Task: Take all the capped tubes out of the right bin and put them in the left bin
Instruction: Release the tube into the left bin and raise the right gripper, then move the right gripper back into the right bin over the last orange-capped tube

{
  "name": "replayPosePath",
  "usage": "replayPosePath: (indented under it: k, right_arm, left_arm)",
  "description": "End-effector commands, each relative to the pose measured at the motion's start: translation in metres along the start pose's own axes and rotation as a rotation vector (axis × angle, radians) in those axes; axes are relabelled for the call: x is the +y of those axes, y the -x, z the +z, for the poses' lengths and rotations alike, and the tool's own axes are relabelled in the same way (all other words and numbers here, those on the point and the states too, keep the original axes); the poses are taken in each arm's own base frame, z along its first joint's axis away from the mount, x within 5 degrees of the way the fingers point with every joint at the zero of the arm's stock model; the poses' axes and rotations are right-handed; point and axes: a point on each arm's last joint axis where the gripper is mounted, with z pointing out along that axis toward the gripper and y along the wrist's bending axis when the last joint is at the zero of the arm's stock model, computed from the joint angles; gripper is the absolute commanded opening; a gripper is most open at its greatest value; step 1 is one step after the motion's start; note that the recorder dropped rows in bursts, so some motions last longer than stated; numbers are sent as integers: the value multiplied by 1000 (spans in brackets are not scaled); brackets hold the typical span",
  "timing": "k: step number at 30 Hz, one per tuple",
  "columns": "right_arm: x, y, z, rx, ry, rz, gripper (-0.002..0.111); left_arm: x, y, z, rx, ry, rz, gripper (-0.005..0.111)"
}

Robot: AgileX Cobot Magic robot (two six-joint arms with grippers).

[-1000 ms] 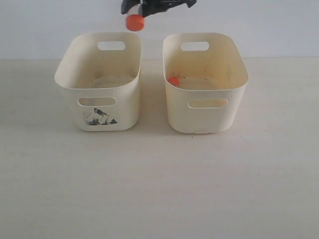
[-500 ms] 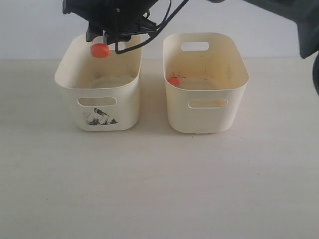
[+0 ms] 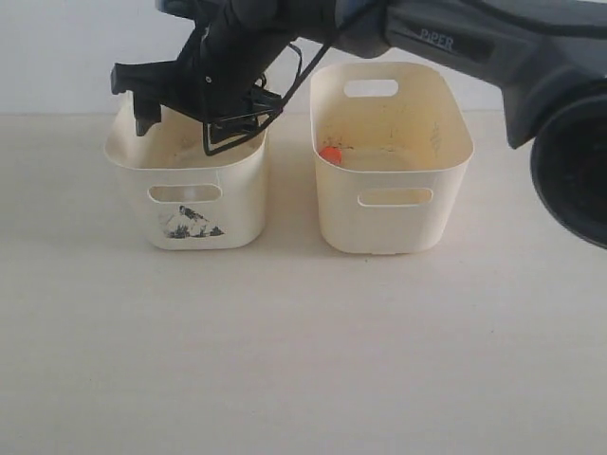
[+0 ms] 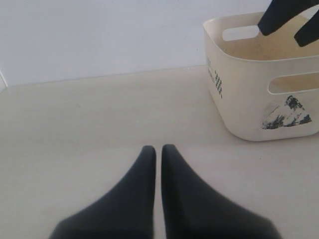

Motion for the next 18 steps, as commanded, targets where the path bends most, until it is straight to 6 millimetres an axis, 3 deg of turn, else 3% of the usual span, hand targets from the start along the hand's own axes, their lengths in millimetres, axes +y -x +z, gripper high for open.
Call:
replayPosePath:
  k: [1, 2, 4, 7, 10, 13, 18]
  right_arm:
    - [8, 2, -24, 32, 3, -42, 45]
    - [13, 3, -39, 42, 7, -82, 32]
    - [18, 4, -61, 60, -12, -139, 16]
    - [18, 5, -89, 80, -91, -205, 1]
    - [10, 9, -118, 62, -248, -271, 0]
    - [-1, 14, -141, 63, -294, -253, 0]
    - [-52, 20, -163, 82, -331, -162, 0]
  left_arm:
    - [0, 3, 0, -20, -1, -18, 4]
    - [0, 3, 0, -20, -1, -18, 4]
    - [0, 3, 0, -20, -1, -18, 4]
    - [0, 3, 0, -20, -1, -18, 4]
    - [0, 3, 0, -20, -1, -18, 4]
    - [0, 3, 0, -20, -1, -18, 4]
    - [0, 3, 0, -20, -1, -18, 4]
